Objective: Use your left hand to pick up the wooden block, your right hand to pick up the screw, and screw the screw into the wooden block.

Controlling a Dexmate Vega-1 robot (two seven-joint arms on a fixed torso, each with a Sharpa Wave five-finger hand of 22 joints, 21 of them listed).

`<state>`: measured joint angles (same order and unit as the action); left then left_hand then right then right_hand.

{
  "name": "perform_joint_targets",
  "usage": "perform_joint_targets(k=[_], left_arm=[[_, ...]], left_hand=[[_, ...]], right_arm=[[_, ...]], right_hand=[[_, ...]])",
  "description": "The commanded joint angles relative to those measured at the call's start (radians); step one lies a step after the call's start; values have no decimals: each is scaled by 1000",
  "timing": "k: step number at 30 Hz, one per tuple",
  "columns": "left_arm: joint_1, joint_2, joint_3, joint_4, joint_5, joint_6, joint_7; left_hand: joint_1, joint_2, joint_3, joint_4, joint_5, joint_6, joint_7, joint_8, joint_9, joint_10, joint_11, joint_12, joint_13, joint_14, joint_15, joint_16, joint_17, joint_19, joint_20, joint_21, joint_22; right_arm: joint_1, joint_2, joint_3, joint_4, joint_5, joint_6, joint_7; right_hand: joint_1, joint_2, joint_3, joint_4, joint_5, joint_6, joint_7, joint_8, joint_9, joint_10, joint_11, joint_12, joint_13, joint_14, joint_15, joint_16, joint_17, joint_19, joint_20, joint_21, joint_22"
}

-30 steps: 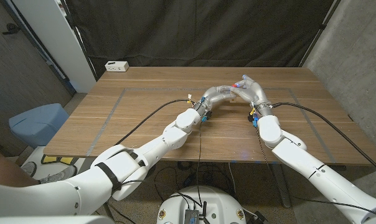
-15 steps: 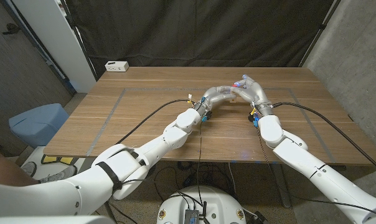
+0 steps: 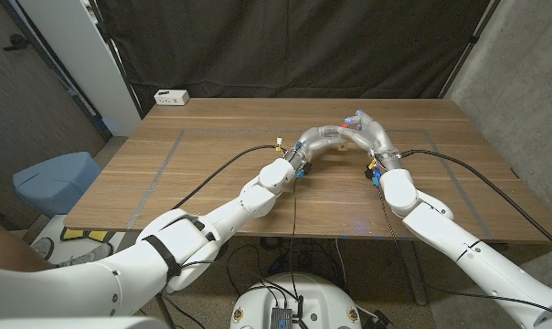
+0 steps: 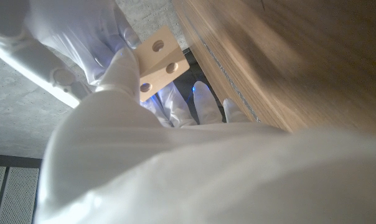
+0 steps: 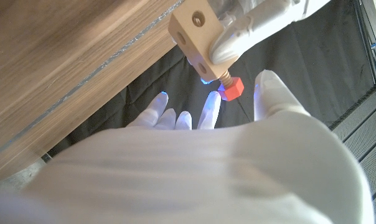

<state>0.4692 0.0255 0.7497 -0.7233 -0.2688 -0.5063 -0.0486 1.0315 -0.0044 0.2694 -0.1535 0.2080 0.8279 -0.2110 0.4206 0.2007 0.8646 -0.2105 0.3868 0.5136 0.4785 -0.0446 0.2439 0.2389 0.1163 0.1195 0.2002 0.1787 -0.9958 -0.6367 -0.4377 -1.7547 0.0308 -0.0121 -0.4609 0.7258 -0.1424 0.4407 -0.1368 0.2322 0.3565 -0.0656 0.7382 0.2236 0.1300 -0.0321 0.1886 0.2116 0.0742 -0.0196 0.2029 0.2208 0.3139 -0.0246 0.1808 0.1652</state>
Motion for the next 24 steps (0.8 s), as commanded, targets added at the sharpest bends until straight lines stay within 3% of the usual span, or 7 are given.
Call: perform_joint_targets(k=[1,16,24], left_arm=[[-5,-1,2,6,4,-6,0],[-1,7,3,-6,11,-5,7],[6,16,3,-23,14,-3,11]], left_hand=[[-26,70,2,5,10,79,37,5,11,18,-11,5,78,8,-109,-4,2,10,1,4,3],[-26,70,2,5,10,81,36,5,11,18,-11,4,79,7,-109,-4,3,9,2,4,3],[-25,70,2,5,10,81,37,5,11,19,-11,4,80,9,-109,-4,3,10,2,4,3]], right_arm=[[5,-11,3,3,8,11,22],[-2,-33,10,-26,15,-10,43],[-7,-57,21,-83,22,-80,60]], right_hand=[[-17,-5,-5,-1,-7,-38,-2,-26,-6,-7,-1,6,3,-15,-4,-7,-2,-8,2,1,3],[-40,-1,-14,2,-10,-67,8,-60,-19,-19,6,9,2,-30,-7,-9,-8,-23,-7,0,2],[-64,1,-22,10,-15,-72,16,-74,-24,-8,15,16,2,-32,-4,-6,-9,-32,-3,-1,2]])
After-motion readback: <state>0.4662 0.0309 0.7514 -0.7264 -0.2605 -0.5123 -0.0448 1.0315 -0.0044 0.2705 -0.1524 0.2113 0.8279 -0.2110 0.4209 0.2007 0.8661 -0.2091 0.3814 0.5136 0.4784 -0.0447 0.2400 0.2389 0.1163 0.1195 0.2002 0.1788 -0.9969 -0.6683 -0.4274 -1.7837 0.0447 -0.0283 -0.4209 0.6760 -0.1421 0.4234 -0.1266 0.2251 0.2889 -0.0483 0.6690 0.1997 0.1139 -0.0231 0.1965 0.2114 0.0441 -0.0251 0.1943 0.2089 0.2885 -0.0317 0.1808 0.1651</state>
